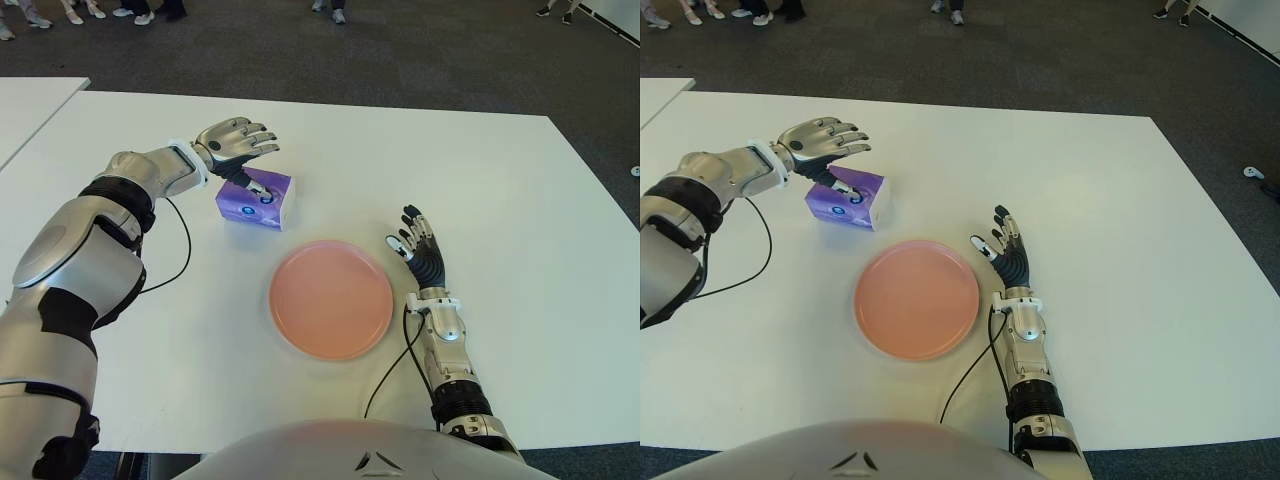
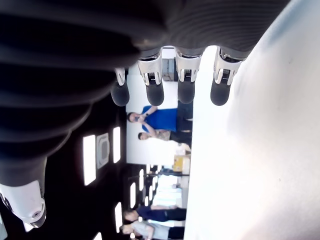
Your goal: Put the tissue paper into the plate.
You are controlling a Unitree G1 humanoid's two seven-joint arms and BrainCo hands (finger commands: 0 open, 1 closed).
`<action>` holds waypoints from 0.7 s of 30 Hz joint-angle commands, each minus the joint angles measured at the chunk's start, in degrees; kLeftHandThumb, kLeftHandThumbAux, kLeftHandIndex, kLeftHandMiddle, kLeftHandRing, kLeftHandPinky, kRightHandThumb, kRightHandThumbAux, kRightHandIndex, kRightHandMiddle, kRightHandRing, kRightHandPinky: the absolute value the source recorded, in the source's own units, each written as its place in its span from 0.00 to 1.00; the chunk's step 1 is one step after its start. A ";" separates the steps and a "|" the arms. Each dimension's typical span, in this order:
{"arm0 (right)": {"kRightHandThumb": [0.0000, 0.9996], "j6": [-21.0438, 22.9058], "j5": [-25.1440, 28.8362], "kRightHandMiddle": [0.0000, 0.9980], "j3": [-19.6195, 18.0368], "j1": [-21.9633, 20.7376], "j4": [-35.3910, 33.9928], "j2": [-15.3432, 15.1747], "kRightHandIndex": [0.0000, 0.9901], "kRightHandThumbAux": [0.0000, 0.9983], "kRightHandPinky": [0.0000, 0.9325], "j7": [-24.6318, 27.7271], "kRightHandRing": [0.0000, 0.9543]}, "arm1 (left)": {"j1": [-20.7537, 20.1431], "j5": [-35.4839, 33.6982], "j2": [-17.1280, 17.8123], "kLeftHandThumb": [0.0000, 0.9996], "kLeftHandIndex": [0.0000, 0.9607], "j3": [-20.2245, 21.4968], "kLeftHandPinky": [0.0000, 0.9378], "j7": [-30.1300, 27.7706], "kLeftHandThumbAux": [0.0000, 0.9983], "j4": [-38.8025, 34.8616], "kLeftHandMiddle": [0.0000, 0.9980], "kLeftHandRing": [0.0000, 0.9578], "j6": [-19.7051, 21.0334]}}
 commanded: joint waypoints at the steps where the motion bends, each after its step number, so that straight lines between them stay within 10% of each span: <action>1: 0.00 1.57 0.48 0.00 -0.05 2.20 1.86 -0.03 0.00 0.59 0.00 0.25 0.00 | 2.23 -0.22 0.36 0.33 0.00 -1.10 0.00 -2.59 0.06 0.26 0.00 0.00 -1.13; 21: 0.00 2.34 0.54 0.00 0.10 2.70 1.10 -0.22 0.00 0.59 0.00 0.45 0.00 | 2.90 -2.79 1.99 0.32 0.00 -0.90 0.00 -11.27 0.06 -1.15 0.00 0.00 -5.82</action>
